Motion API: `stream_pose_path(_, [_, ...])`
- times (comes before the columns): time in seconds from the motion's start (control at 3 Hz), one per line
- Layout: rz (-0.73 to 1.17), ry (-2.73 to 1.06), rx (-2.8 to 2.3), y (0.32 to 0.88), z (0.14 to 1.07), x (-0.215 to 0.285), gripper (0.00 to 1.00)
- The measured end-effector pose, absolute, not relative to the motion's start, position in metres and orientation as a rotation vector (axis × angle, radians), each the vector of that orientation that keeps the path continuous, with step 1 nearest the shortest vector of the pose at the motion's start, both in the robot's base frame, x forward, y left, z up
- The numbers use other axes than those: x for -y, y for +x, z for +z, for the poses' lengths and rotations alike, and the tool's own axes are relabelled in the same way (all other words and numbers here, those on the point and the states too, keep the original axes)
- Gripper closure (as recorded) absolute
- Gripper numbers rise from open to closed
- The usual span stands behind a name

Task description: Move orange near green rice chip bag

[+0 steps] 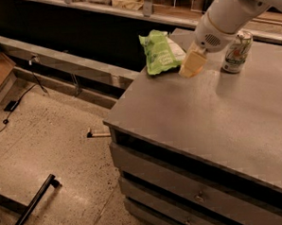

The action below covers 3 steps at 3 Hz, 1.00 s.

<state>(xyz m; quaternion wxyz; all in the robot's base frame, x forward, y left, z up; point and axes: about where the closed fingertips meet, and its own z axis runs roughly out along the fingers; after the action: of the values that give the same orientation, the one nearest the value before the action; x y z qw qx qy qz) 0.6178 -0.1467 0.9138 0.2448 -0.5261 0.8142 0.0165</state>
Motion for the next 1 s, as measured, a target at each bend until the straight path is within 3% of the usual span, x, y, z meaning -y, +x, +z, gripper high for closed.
stream_pose_path(0.33, [-0.057,-1.324,-2.275,0.633,0.9,0.144,1.0])
stream_pose_path(0.67, [-0.017,-1.241,-2.334,0.649,0.876,0.138,0.97])
stream_pose_path(1.0, [0.052,-1.227,-2.356,0.658,0.861,0.129,0.67])
